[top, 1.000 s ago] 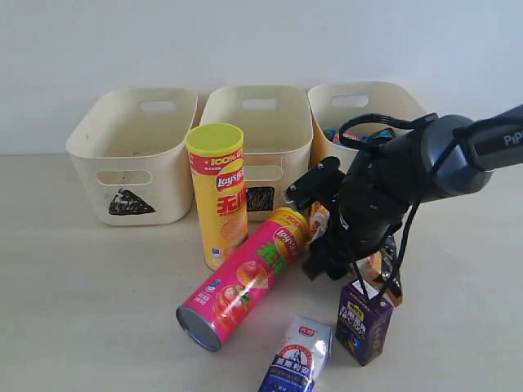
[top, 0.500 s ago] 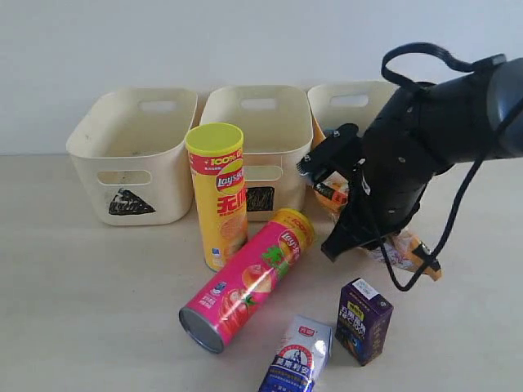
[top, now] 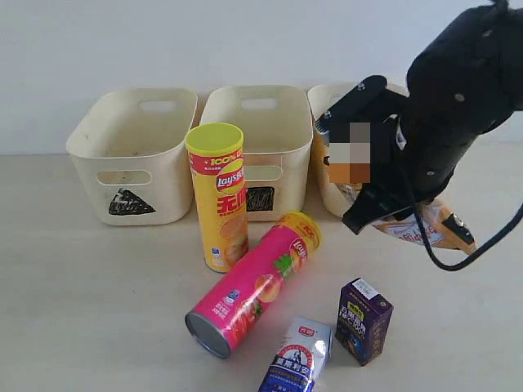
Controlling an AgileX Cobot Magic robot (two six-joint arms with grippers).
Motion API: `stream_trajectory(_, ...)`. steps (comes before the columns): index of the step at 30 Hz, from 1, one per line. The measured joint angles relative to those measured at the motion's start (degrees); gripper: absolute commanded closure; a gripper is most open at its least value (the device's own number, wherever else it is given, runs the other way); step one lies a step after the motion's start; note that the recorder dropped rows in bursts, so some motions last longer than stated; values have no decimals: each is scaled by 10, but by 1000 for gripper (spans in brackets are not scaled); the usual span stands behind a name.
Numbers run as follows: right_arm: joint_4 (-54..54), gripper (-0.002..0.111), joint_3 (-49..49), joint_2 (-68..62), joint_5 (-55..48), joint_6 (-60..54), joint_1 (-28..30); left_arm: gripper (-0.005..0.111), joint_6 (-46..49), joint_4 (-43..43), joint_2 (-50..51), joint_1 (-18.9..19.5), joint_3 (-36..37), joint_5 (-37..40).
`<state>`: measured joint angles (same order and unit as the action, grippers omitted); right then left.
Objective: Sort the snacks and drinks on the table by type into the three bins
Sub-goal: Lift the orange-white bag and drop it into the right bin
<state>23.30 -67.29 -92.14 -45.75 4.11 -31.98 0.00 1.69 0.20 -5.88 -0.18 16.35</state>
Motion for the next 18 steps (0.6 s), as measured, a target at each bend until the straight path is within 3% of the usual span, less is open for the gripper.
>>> stream_trajectory(9, -29, 108, 0, 97, 3, -32, 0, 103, 0, 0, 0, 0, 0, 0)
stream_trajectory(18, -12, 108, -3, 104, 147, 22, 35, 103, 0, 0, 0, 0, 0, 0)
